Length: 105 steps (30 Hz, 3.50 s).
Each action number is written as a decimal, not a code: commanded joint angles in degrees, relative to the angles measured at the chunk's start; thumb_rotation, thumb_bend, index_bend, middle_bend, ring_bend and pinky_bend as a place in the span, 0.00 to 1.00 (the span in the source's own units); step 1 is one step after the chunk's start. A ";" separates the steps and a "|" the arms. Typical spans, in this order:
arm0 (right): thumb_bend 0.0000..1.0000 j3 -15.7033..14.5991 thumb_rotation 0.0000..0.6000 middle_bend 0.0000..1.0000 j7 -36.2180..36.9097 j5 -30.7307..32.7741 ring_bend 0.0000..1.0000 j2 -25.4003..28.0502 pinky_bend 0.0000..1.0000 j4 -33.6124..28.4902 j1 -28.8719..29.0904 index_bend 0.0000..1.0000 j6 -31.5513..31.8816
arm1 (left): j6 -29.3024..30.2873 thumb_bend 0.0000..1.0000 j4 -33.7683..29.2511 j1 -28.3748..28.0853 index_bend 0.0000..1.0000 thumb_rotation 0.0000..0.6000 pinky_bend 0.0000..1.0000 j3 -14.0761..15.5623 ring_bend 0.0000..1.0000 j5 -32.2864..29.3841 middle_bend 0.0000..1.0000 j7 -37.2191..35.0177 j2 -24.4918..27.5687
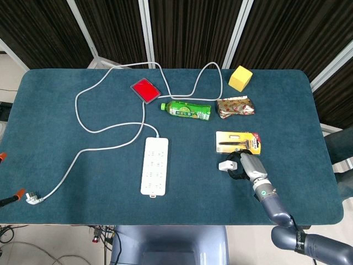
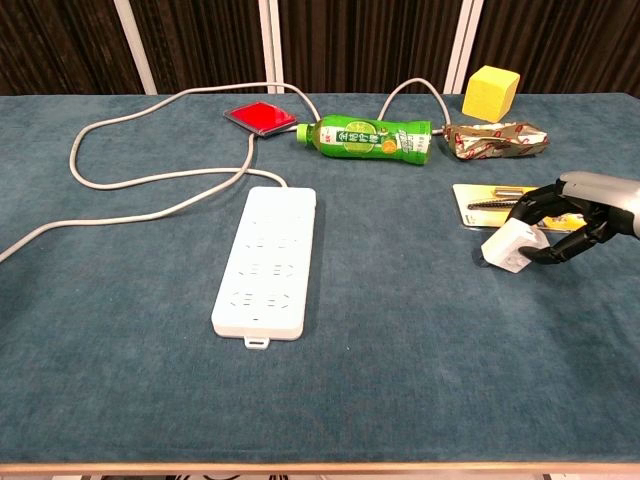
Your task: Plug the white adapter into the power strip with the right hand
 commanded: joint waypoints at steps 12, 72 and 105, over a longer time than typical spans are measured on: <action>0.46 0.38 1.00 0.44 0.27 -1.78 0.29 -1.64 0.07 1.21 -0.20 0.51 1.51 | -0.11 0.06 -0.21 -0.03 0.16 1.00 0.00 0.20 0.00 0.18 0.00 -0.03 0.09; 0.56 12.06 1.00 0.52 -59.79 52.15 0.36 -11.39 0.07 -12.95 35.64 0.63 24.88 | -0.43 0.06 -0.23 0.19 0.16 1.00 0.00 -0.12 0.00 -0.53 0.00 -2.44 1.38; 0.56 15.74 1.00 0.52 -59.40 49.28 0.36 -21.89 0.07 0.07 39.08 0.64 21.33 | -0.69 0.06 0.19 -0.18 0.16 1.00 0.00 -0.43 0.00 -1.24 0.00 -1.69 0.88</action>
